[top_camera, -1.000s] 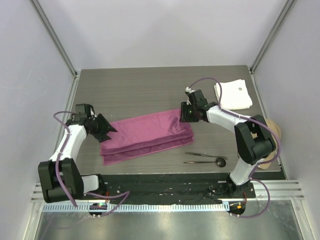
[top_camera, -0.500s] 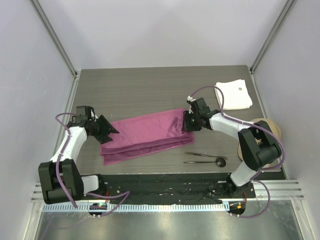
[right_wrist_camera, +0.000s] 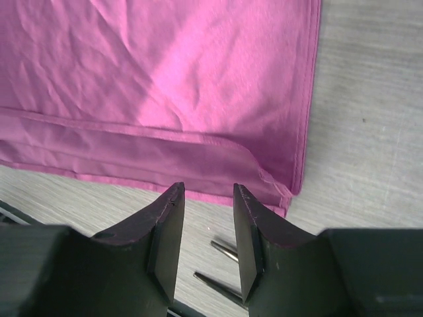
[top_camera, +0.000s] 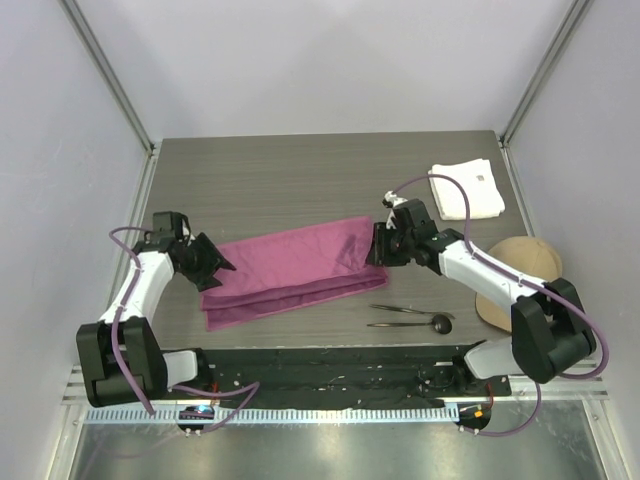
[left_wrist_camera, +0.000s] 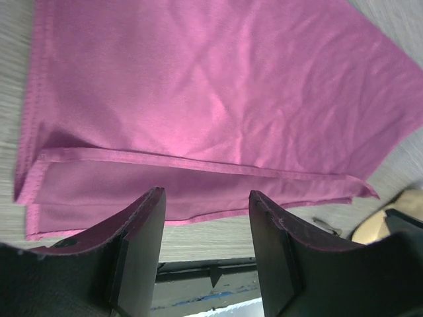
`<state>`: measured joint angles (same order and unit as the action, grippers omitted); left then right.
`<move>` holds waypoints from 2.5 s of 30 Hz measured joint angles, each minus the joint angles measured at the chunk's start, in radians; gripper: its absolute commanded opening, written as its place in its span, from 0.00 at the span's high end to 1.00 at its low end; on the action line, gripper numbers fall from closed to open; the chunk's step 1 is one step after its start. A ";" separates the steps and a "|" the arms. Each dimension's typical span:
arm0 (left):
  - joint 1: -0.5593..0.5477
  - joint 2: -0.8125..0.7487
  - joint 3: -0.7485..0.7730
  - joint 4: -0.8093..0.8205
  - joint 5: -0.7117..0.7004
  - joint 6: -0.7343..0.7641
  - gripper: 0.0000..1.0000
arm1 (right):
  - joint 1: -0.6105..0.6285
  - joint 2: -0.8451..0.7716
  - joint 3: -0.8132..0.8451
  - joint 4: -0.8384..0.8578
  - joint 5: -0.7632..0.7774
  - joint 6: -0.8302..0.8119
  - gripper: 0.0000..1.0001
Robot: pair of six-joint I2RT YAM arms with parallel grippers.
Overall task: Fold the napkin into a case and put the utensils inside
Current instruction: Fold and flatten the napkin at the center of the board.
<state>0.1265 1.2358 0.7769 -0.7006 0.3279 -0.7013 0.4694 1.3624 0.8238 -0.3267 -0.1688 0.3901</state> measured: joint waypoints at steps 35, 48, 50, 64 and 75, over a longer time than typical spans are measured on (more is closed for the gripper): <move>0.000 0.140 0.148 -0.236 -0.431 0.022 0.54 | -0.033 0.135 0.057 -0.032 0.072 -0.100 0.68; 0.000 0.146 0.148 -0.250 -0.432 0.048 0.49 | -0.033 0.135 0.031 -0.018 0.049 -0.100 0.70; 0.000 0.152 0.148 -0.251 -0.432 0.055 0.50 | -0.033 0.135 0.031 -0.018 0.049 -0.100 0.74; 0.000 0.234 0.151 -0.251 -0.424 0.097 0.54 | -0.033 0.135 0.031 -0.012 0.050 -0.108 0.99; 0.000 0.318 0.171 -0.238 -0.418 0.141 0.53 | -0.033 0.135 0.036 -0.009 0.051 -0.108 0.99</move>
<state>0.1265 1.5536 0.9482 -0.9386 -0.0898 -0.5602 0.4366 1.4979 0.8600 -0.3359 -0.1181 0.2821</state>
